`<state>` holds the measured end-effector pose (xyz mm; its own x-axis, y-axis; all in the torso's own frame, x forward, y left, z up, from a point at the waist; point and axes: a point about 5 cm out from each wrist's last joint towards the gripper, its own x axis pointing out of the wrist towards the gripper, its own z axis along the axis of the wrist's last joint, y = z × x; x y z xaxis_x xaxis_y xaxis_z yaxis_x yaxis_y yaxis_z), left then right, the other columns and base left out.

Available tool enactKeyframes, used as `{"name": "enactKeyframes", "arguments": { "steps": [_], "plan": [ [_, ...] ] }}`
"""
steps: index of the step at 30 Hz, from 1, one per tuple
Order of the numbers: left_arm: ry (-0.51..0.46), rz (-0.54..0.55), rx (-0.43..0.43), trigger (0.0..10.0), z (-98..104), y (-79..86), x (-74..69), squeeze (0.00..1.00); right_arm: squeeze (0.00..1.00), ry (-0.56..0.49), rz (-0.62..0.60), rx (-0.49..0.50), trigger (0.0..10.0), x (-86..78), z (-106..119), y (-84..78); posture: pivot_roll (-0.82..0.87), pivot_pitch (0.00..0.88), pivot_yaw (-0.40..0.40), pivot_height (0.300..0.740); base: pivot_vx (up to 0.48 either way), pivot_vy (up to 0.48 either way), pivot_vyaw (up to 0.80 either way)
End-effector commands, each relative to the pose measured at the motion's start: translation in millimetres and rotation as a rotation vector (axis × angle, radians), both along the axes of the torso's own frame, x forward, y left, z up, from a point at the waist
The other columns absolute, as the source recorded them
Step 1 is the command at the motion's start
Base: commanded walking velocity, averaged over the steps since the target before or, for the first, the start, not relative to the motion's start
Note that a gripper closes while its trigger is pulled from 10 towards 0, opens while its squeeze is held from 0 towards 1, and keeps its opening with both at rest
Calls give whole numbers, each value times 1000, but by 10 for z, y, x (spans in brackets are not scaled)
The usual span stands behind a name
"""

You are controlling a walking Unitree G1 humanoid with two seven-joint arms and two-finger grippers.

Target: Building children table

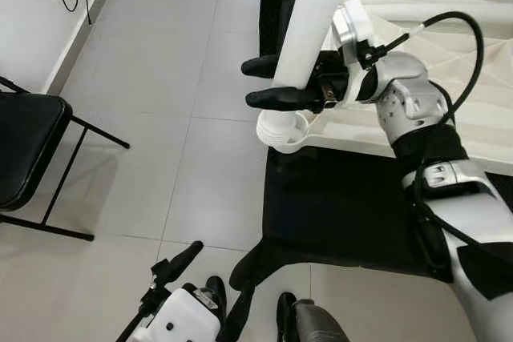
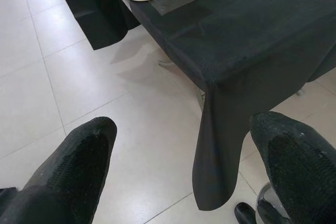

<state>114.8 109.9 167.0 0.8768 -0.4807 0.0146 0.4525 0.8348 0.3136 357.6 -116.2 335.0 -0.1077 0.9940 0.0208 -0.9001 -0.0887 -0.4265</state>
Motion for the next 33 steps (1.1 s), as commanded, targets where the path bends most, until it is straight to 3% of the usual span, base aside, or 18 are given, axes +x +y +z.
{"name": "enactKeyframes", "arguments": {
  "steps": [1, 21, 33],
  "plan": [
    [20, -6, -2, 10000, -5, -7, -38, 0, 0, 42, -11, -52, 10000, 28, -126, -15, 186, 424, -14, 740, 0, 0, 0],
    [26, -7, -3, 10000, -14, -10, -66, 0, 0, 70, -8, -63, 10000, 9, -127, -84, 184, 433, -16, 740, 0, 0, 0],
    [27, -6, -5, 10000, -26, -13, -69, 0, 0, 61, 8, -85, 10000, 12, -136, -16, 179, 433, -22, 740, 0, 0, 0]
  ]
}}
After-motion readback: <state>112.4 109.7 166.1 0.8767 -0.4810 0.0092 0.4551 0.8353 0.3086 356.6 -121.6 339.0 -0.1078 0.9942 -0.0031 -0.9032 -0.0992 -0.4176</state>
